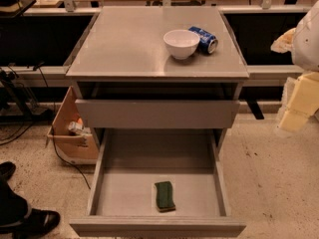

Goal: Pick sponge from middle drawer and place on counter

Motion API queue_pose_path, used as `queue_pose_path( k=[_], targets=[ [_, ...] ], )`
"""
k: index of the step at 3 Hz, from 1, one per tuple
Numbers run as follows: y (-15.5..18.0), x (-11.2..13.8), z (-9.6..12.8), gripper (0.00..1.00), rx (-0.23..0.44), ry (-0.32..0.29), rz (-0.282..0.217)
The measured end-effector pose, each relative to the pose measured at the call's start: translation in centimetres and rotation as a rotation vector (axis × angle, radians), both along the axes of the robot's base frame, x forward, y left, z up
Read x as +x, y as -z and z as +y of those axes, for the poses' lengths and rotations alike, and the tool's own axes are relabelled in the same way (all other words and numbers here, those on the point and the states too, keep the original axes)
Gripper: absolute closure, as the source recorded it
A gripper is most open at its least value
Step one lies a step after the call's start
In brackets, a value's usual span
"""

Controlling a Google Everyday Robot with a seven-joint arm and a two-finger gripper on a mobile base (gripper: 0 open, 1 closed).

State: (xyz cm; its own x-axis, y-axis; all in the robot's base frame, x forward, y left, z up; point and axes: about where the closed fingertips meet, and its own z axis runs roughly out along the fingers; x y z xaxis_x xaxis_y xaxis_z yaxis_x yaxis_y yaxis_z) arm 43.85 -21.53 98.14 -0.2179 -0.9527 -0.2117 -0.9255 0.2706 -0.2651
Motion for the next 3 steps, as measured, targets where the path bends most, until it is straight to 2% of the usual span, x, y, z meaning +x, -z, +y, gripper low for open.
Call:
queue_pose_path(
  k=[1,2,3],
  targets=[
    [0.4,0.0,0.1,0.0,0.003,0.0,0.001],
    [4.0,0.3,1.2,0.0,0.026,-0.001,0.011],
    [13.6,1.3,3.4,0.0,0.068,0.042,0.062]
  ],
)
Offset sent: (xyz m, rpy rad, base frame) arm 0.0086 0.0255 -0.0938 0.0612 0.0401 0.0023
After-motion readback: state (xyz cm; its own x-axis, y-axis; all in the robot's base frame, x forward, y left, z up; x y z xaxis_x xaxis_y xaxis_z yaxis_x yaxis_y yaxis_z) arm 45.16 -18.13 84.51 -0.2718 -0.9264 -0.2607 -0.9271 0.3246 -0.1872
